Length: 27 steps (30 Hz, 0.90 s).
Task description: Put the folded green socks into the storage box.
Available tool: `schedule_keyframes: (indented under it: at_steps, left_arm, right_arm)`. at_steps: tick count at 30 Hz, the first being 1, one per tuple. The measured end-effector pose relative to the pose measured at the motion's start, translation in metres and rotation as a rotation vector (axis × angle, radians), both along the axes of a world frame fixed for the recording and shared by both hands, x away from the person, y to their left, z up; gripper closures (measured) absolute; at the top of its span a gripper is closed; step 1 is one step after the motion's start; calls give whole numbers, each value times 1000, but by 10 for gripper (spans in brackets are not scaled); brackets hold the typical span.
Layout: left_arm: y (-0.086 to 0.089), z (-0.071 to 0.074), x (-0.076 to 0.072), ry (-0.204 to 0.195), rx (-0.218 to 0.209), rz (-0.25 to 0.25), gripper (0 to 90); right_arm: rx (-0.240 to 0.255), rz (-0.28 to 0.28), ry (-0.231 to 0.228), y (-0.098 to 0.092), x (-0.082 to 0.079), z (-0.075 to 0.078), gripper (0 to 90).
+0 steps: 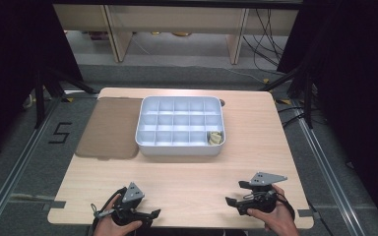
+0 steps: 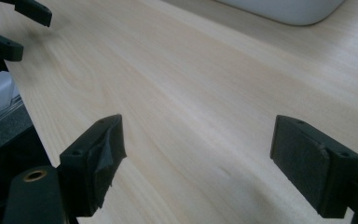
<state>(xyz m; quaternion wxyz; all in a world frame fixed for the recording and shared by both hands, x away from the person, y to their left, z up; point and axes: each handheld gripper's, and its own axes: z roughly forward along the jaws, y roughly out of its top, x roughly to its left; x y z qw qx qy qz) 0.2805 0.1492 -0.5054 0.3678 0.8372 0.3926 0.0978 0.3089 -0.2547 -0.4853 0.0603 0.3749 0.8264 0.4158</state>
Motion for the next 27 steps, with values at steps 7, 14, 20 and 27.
schedule_keyframes:
  at_steps: [7, 14, 20, 27]
  left_arm:
    - [0, 0, 0, -6, 5, -17, 180]
    - [0, 0, 0, -7, 1, -17, 180]
    - [-1, 0, -1, 6, -9, -2, 180]
    - [0, 0, 0, -7, 4, -18, 180]
  right_arm:
    - [-30, 20, -4, -1, -7, -6, 167]
    - [-36, 18, -13, -3, -16, -11, 166]
    - [-35, 16, -1, -3, -22, -13, 166]
    - [-42, 39, -10, -5, -23, -15, 165]
